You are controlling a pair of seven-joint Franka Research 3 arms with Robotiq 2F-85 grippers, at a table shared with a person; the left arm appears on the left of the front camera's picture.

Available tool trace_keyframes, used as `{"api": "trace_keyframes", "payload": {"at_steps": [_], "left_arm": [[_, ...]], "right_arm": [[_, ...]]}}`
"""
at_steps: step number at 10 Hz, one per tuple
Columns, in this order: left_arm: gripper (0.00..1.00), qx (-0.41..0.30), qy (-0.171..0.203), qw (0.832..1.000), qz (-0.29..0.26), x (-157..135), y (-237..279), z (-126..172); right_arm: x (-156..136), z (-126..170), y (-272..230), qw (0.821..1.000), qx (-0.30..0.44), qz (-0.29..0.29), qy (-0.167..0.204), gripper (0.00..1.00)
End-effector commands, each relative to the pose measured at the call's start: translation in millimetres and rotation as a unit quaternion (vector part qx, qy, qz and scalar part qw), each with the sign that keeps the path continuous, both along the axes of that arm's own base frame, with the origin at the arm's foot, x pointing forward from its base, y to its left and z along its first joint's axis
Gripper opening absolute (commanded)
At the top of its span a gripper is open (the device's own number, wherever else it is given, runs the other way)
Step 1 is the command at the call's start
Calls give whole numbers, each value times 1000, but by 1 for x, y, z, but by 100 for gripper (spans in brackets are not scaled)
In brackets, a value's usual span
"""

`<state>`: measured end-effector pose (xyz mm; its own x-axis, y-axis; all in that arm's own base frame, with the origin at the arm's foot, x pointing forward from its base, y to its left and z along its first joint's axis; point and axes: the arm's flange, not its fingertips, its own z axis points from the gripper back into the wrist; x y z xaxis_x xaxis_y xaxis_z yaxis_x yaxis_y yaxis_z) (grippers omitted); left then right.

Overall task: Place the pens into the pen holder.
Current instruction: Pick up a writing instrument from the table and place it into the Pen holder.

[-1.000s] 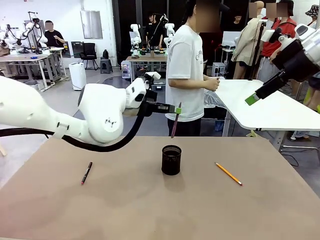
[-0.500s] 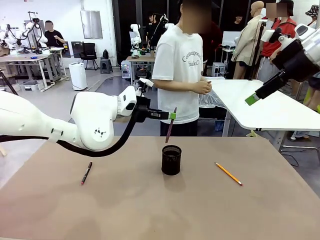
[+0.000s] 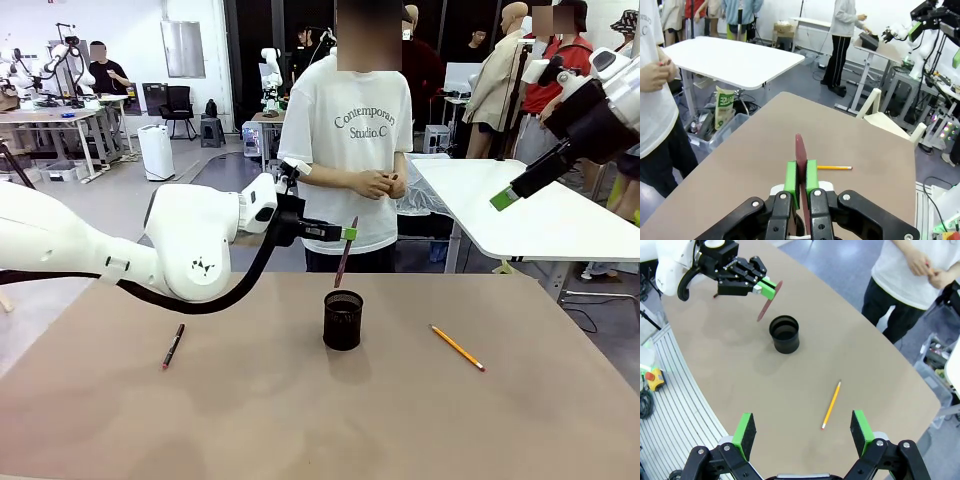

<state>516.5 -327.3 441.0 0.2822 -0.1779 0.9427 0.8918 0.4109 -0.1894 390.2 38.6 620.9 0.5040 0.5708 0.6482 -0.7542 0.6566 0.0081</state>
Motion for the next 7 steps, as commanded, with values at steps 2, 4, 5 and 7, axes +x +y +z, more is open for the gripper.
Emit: {"api": "trace_keyframes", "payload": {"at_steps": [2,4,5,7], "left_arm": [[0,19,-21,997,-66,26,47,37],[0,27,-49,994,-96,33,79,59],[0,38,-62,993,-98,39,94,71],[0,45,-105,988,-108,44,122,97]], "right_arm": [[0,1,0,1000,7,2,1,100],[0,1,0,1000,7,2,1,100],[0,1,0,1000,7,2,1,100],[0,1,0,1000,7,2,1,100]]}}
